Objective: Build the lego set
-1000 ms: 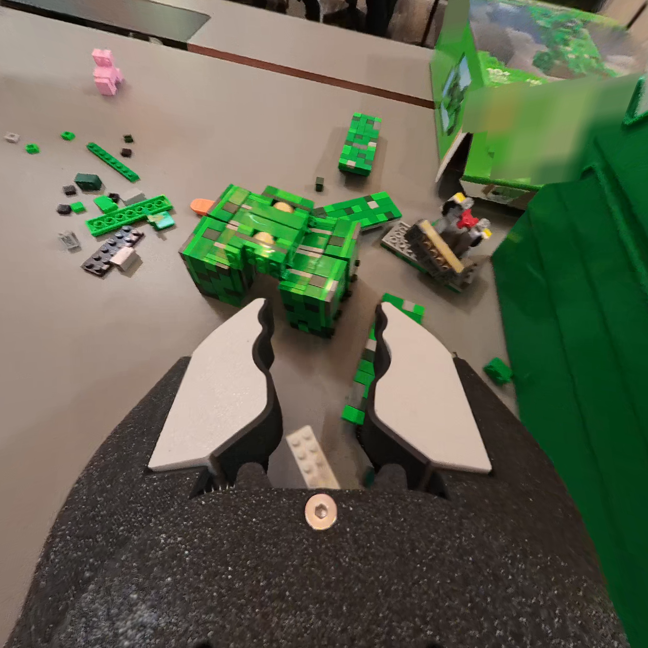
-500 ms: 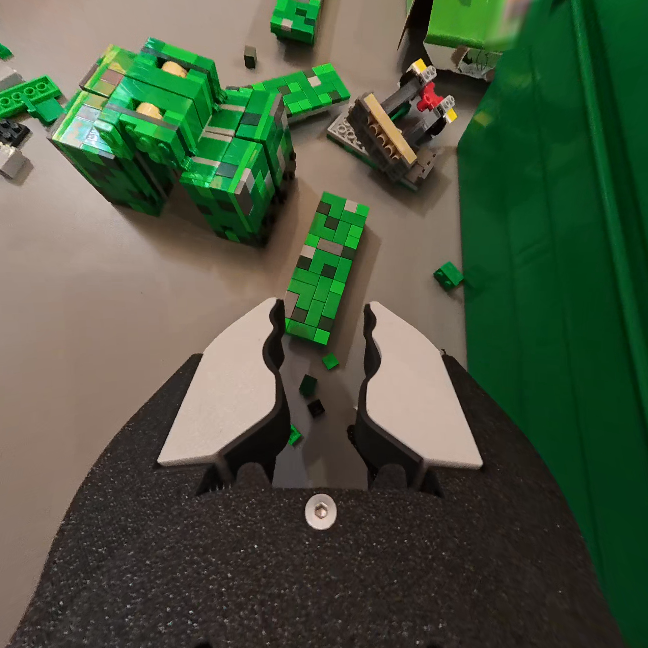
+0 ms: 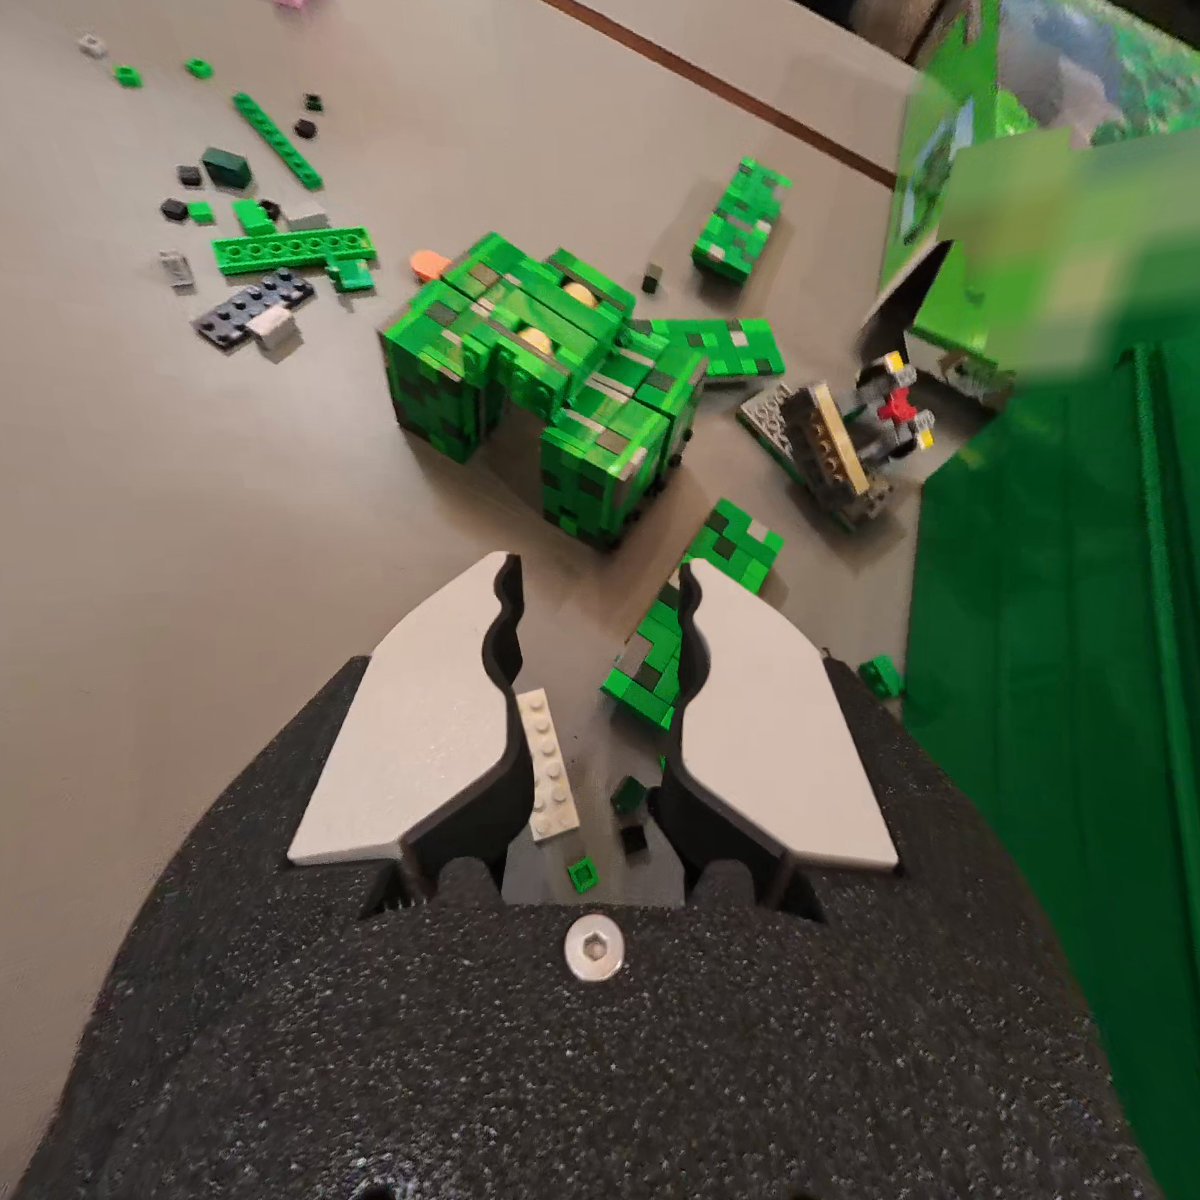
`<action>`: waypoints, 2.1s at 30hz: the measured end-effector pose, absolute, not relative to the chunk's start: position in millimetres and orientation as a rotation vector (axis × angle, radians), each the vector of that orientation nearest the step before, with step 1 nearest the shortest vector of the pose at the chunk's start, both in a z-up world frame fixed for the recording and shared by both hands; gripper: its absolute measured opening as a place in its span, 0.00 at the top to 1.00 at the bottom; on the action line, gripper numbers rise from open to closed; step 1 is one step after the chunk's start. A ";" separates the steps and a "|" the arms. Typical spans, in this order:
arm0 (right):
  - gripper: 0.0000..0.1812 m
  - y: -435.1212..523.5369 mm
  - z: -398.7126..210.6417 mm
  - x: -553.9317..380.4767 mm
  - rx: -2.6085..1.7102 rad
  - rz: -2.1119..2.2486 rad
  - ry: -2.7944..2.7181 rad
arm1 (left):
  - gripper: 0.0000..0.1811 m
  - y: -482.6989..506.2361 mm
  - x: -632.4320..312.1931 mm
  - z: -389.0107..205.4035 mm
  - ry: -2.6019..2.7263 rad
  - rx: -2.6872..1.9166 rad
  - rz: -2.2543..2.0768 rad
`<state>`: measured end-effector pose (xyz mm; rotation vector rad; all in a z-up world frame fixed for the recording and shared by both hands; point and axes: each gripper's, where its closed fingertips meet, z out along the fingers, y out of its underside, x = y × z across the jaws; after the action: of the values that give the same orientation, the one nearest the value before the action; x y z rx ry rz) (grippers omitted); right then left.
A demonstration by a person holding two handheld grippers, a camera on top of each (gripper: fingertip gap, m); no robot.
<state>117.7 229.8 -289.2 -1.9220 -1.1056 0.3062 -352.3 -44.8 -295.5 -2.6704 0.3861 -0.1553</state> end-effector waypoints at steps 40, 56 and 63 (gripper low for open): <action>0.76 216.5 -251.7 74.9 -1.457 0.361 -0.736 | 0.54 170.2 -145.7 -239.5 0.365 -1.495 -0.241; 0.77 230.4 -250.7 98.4 -1.491 0.218 -0.625 | 0.55 208.5 -107.9 -231.5 0.399 -1.428 -0.457; 0.77 232.9 -250.6 104.8 -1.505 0.227 -0.583 | 0.56 204.5 -106.3 -231.0 0.412 -1.422 -0.484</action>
<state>104.8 232.9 -250.6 -1.5050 -0.5827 0.2268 -106.3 204.5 -231.0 -1.4217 0.4119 -0.4841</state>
